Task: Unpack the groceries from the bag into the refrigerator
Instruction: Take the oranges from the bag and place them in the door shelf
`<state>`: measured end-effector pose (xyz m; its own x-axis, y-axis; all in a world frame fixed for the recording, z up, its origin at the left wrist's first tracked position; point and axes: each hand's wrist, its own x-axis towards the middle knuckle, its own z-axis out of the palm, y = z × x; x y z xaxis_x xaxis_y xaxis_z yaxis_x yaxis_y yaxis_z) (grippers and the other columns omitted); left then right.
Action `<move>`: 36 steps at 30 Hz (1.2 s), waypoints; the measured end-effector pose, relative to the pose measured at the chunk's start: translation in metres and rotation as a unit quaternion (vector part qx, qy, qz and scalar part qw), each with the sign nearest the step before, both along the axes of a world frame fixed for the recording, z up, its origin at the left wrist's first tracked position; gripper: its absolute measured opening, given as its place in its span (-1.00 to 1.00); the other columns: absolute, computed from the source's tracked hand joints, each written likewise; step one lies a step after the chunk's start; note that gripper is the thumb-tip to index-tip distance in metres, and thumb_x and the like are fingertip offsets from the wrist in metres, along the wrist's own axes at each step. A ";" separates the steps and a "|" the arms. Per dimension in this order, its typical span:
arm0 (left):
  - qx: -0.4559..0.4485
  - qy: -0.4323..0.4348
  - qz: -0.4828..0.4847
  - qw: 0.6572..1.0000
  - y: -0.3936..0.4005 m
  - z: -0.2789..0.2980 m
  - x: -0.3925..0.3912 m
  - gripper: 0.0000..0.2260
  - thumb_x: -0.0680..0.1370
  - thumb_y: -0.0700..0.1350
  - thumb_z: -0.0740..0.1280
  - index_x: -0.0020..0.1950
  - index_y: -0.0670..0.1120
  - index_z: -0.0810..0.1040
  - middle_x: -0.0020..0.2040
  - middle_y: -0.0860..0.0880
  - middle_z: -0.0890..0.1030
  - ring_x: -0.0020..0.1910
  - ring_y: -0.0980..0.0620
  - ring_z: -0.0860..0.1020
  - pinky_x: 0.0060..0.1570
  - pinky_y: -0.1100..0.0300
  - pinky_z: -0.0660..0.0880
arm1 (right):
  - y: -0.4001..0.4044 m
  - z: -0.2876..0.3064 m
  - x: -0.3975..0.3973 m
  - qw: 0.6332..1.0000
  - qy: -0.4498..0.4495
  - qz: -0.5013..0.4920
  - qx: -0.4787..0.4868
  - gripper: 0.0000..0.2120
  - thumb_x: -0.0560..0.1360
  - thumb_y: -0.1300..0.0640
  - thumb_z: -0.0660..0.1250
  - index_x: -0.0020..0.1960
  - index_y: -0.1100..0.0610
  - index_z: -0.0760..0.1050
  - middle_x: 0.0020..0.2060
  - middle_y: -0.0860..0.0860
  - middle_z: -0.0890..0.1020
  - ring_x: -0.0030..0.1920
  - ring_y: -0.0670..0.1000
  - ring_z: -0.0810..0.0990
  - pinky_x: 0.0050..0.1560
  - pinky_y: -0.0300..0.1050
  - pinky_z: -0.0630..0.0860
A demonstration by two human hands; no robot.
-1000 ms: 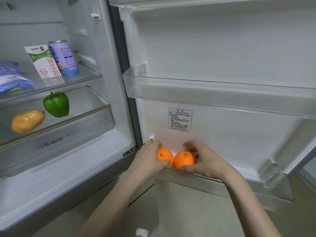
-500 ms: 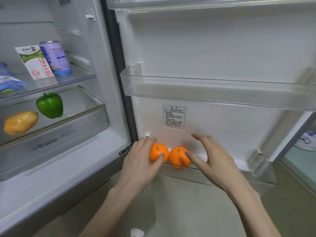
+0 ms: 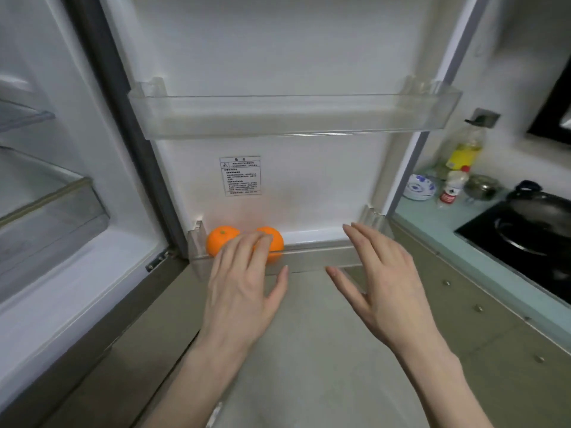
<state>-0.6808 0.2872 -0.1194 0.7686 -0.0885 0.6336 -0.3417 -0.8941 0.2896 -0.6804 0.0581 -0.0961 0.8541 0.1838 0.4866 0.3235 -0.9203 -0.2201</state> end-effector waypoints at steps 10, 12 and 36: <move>0.021 0.031 -0.152 0.988 -0.106 -0.006 -0.026 -0.56 0.55 0.05 0.36 0.35 -0.16 0.53 0.30 -0.13 0.56 0.30 -0.18 0.51 0.33 -0.09 0.43 | -0.086 -0.010 -0.099 0.978 0.018 -0.197 -0.061 -0.38 0.63 -0.29 0.13 0.54 0.06 0.36 0.48 0.00 0.46 0.52 0.06 0.39 0.50 0.11 0.32; 0.023 0.029 -0.181 0.983 -0.130 -0.004 -0.032 -0.56 0.56 0.05 0.37 0.36 -0.16 0.53 0.31 -0.12 0.55 0.32 -0.17 0.50 0.35 -0.08 0.41 | -0.103 -0.011 -0.117 0.973 0.017 -0.222 -0.058 -0.38 0.63 -0.29 0.12 0.54 0.06 0.37 0.48 -0.01 0.46 0.51 0.06 0.40 0.49 0.12 0.33; 0.025 0.056 -0.558 0.828 -0.547 -0.041 -0.297 -0.57 0.59 0.07 0.33 0.38 -0.14 0.53 0.35 -0.07 0.54 0.44 -0.07 0.43 0.41 0.01 0.38 | -0.394 -0.059 -0.494 0.818 0.009 -0.575 0.027 -0.43 0.65 -0.25 0.14 0.49 0.10 0.42 0.42 -0.01 0.51 0.45 0.07 0.46 0.43 0.07 0.38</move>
<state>-0.9775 -0.2599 -0.1607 0.2449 -0.8063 0.5385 -0.9362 -0.0522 0.3476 -1.1745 -0.3357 -0.1549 0.4549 -0.7667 0.4530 -0.7521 -0.6031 -0.2656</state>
